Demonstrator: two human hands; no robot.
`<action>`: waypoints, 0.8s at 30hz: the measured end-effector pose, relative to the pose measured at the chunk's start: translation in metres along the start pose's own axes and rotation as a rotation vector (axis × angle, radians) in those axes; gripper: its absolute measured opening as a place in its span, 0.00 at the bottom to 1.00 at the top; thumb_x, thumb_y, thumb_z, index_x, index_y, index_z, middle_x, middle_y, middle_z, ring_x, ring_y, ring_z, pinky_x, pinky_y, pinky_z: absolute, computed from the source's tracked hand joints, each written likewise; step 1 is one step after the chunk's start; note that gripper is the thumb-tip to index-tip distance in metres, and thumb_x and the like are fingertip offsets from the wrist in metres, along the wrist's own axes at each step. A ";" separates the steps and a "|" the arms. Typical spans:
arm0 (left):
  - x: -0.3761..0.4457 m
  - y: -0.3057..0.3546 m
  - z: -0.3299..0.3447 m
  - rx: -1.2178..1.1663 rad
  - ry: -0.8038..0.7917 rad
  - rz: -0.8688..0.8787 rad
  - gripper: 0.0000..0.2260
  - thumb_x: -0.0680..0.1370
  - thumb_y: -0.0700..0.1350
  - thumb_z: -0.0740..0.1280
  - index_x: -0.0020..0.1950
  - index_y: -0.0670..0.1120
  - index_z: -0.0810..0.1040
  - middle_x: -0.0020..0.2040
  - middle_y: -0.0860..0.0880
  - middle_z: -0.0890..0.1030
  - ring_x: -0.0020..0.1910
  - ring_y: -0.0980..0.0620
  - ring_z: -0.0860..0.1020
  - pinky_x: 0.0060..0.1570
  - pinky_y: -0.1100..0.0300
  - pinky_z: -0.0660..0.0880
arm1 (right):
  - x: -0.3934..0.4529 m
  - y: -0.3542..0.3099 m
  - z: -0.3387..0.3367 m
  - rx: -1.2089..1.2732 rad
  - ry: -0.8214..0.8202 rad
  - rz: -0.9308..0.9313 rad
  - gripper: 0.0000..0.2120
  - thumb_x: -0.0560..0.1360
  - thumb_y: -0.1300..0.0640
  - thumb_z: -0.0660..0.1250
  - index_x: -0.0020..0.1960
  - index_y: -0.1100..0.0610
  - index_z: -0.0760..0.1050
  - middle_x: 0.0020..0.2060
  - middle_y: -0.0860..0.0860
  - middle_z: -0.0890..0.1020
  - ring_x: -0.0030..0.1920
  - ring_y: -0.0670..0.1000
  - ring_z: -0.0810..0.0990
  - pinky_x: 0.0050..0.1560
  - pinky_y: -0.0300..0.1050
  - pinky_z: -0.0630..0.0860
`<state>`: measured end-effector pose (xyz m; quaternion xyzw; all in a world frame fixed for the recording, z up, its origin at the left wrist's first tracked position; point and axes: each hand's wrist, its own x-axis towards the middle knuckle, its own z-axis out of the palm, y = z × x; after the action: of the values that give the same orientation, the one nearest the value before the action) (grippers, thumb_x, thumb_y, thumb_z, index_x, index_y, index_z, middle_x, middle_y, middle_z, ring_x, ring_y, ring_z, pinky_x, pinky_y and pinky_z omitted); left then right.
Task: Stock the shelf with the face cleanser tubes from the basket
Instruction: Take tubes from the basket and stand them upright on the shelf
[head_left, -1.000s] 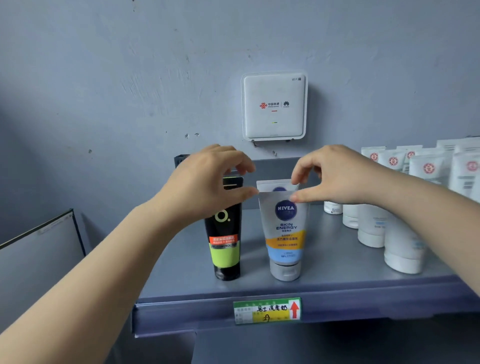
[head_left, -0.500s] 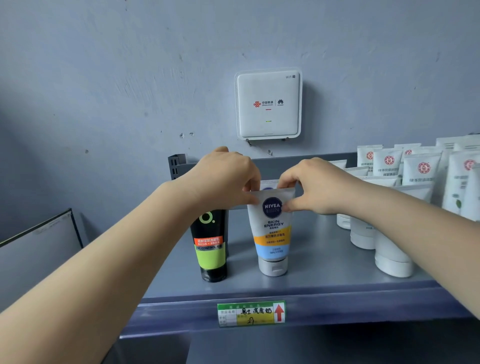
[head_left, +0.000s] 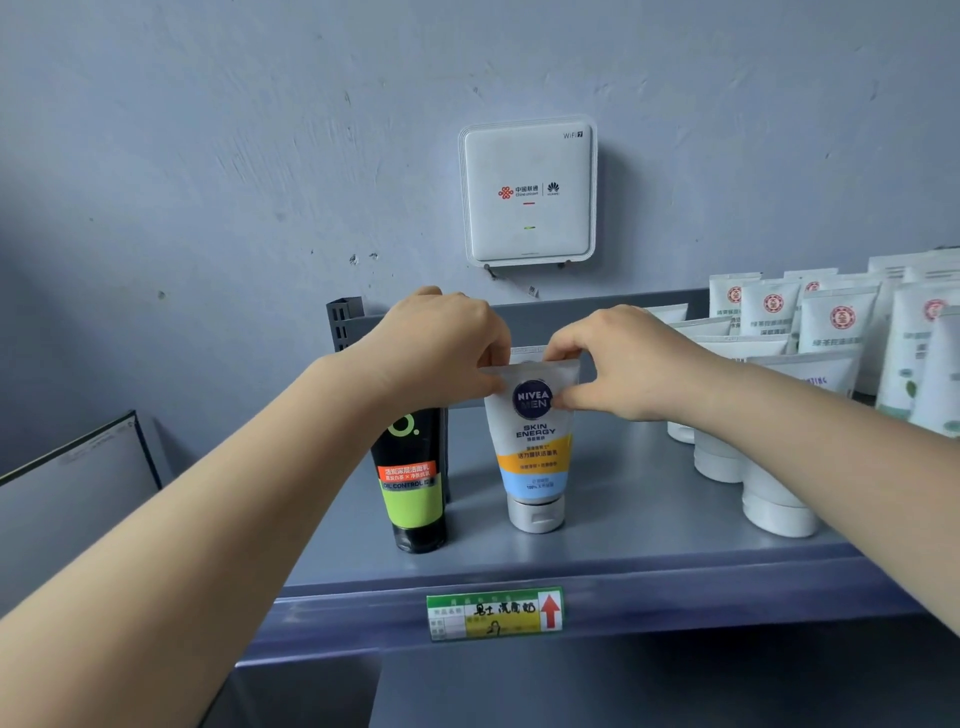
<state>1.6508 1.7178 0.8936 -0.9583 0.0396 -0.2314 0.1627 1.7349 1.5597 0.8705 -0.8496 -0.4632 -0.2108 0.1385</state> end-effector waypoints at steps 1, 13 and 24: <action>-0.001 0.000 0.001 0.007 0.005 0.002 0.09 0.75 0.52 0.66 0.52 0.50 0.79 0.46 0.53 0.82 0.46 0.50 0.77 0.54 0.59 0.64 | -0.001 0.000 0.001 -0.003 0.007 -0.001 0.12 0.71 0.49 0.70 0.54 0.48 0.78 0.48 0.46 0.82 0.48 0.51 0.75 0.49 0.42 0.63; -0.008 0.014 -0.001 0.021 0.191 -0.068 0.17 0.75 0.53 0.64 0.63 0.50 0.72 0.56 0.52 0.77 0.56 0.49 0.72 0.48 0.60 0.59 | -0.009 0.007 -0.008 -0.087 0.149 -0.032 0.20 0.72 0.46 0.66 0.61 0.51 0.73 0.54 0.47 0.78 0.58 0.50 0.75 0.59 0.46 0.66; 0.011 0.099 -0.008 -0.043 0.190 -0.145 0.16 0.75 0.54 0.64 0.61 0.51 0.74 0.54 0.53 0.77 0.54 0.49 0.73 0.48 0.60 0.59 | -0.064 0.075 -0.052 -0.044 0.117 -0.020 0.15 0.71 0.48 0.68 0.55 0.53 0.76 0.51 0.47 0.79 0.51 0.50 0.75 0.55 0.45 0.69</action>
<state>1.6571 1.6201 0.8727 -0.9357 -0.0094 -0.3314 0.1204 1.7558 1.4507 0.8821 -0.8341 -0.4579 -0.2714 0.1447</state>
